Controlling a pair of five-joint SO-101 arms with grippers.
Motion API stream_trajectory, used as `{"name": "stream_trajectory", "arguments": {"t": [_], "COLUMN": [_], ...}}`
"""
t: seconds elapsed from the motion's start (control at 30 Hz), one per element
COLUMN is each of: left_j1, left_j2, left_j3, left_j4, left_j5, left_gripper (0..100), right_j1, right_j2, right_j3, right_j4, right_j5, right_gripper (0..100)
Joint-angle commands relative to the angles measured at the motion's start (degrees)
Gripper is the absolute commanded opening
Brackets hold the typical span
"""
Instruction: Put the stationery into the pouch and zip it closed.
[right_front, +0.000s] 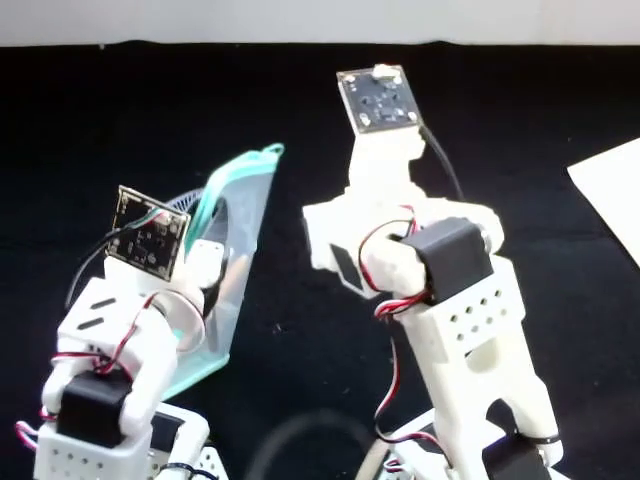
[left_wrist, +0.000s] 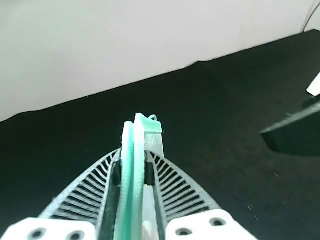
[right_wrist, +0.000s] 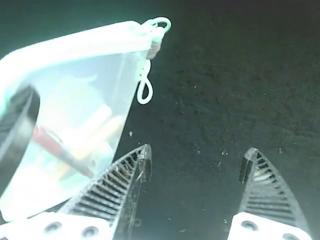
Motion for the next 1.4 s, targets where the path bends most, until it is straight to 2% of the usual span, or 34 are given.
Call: {"name": "stream_trajectory", "arguments": {"t": [0.0, 0.2, 0.33, 0.4, 0.5, 0.57, 0.73, 1.0, 1.1, 1.23, 1.3, 1.33, 1.37], "left_j1": [-0.57, 1.27, 4.18, 5.93, 10.07, 11.21, 8.92, 9.98, 7.52, 6.81, 6.81, 6.81, 6.55], "left_j2": [0.84, 0.84, 0.84, 0.84, 0.84, 0.84, 0.84, 0.92, 0.84, 0.84, 0.84, 0.75, 0.66], "left_j3": [8.4, 17.19, 15.96, 12.79, 6.29, 2.24, -7.52, -26.95, -25.27, -15.87, -10.68, -8.4, -6.2], "left_j4": [-4.22, -9.05, -7.03, -1.85, 6.07, 7.82, 9.14, 20.31, 20.4, 19.78, 16.79, 14.42, 12.13], "left_j5": [0.7, 0.88, 0.97, 0.97, 0.97, 0.97, 0.97, 0.97, 0.88, 0.62, 0.62, 0.53, 0.53], "left_gripper": [1, 1, 12, 16, 17, 17, 17, 17, 17, 15, 7, 1, 0], "right_j1": [4.0, 11.74, 12.44, 12.44, 12.44, 12.44, 12.53, 12.44, 12.26, 12.18, 12.09, 11.82, 11.03], "right_j2": [-0.92, -1.1, -1.19, -1.19, -1.19, -1.19, -1.19, -1.19, -1.1, -0.57, -0.57, -0.84, -1.1], "right_j3": [0.22, 7.6, 13.76, 16.04, 17.71, 17.63, 17.1, 7.6, 6.37, 10.33, 13.05, 14.64, 16.22], "right_j4": [-0.22, -2.68, -6.2, -7.87, -10.15, -10.42, -10.42, -9.89, -10.24, -10.51, -10.42, -10.24, -10.15], "right_j5": [1.49, 1.49, 1.49, 1.49, 1.49, 1.49, 1.49, 1.49, 1.49, 1.58, 1.58, 1.58, 1.58], "right_gripper": [28.6, 28.6, 28.6, 28.6, 28.6, 28.6, 28.6, 28.6, 28.6, 28.6, 27.6, 24.8, 20.2]}}
